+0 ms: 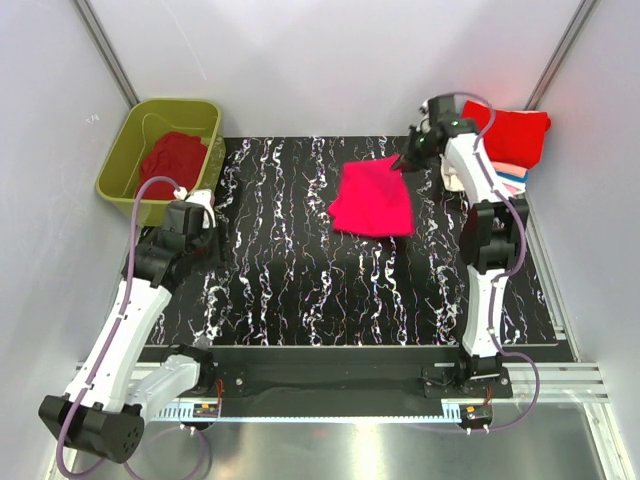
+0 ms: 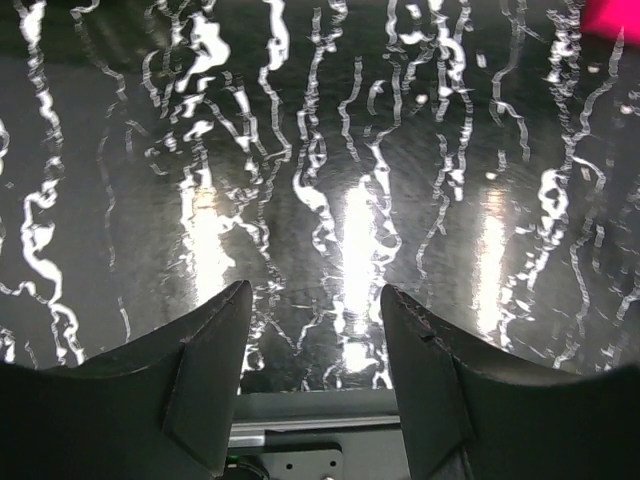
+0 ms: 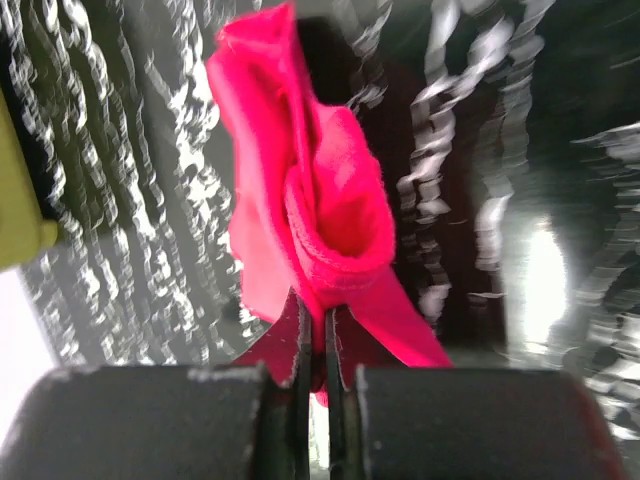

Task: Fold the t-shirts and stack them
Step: Neatly place the folded tshirt to the corner

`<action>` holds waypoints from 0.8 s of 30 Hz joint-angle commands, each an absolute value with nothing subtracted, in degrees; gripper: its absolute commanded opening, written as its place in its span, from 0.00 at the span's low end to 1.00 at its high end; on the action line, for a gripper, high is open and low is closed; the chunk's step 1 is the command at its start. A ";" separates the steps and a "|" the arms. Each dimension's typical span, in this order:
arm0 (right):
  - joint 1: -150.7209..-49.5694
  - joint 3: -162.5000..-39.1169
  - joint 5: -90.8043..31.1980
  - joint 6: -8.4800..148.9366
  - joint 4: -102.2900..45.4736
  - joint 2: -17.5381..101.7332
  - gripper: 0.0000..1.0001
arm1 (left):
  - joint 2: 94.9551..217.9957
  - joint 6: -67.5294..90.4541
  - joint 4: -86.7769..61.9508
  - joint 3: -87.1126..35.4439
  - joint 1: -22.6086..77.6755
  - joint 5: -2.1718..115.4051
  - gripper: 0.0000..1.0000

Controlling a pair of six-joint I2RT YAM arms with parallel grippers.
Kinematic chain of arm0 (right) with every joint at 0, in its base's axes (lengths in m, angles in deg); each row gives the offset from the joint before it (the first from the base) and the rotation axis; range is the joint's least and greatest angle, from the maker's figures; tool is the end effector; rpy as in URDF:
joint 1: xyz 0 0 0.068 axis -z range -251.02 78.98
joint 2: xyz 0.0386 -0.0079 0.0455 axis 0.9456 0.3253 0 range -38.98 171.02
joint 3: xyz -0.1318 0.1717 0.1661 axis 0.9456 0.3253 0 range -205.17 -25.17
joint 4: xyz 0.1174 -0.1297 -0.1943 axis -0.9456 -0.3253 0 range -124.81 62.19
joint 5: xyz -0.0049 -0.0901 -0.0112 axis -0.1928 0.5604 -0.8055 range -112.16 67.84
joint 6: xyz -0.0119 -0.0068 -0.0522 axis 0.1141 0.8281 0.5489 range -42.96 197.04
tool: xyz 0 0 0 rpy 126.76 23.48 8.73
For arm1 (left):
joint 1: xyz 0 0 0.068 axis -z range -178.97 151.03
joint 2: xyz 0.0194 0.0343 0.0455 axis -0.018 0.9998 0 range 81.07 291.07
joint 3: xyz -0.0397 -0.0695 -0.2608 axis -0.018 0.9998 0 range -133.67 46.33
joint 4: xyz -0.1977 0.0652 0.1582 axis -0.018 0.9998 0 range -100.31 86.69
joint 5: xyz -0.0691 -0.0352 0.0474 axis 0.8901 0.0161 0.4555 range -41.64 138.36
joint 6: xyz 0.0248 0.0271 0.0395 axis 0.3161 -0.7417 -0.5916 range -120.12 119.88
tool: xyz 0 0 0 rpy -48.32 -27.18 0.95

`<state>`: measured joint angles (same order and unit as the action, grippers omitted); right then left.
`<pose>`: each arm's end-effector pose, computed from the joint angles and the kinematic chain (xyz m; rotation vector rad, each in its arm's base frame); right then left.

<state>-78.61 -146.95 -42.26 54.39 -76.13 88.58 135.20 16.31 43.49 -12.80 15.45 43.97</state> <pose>0.4878 0.0774 0.2708 0.1892 2.5483 0.6519 0.1714 -0.0412 0.3262 -0.0772 2.4236 -0.1528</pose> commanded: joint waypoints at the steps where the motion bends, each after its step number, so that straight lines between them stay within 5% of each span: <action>1: -76.21 -154.45 -35.44 60.07 -85.11 88.10 0.00 | 133.54 17.46 41.46 -10.71 15.18 39.74 0.59; 7: -74.80 -173.41 -34.29 66.66 -92.49 94.51 0.00 | 130.91 20.01 38.57 -8.16 15.10 44.13 0.54; 24: -68.82 -180.74 -28.14 79.59 -82.14 88.90 0.00 | 126.34 19.22 32.76 -3.24 15.18 40.97 0.51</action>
<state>-70.15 -177.68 -29.87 76.81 -88.45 94.18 127.88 19.37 37.11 -3.60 15.27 42.27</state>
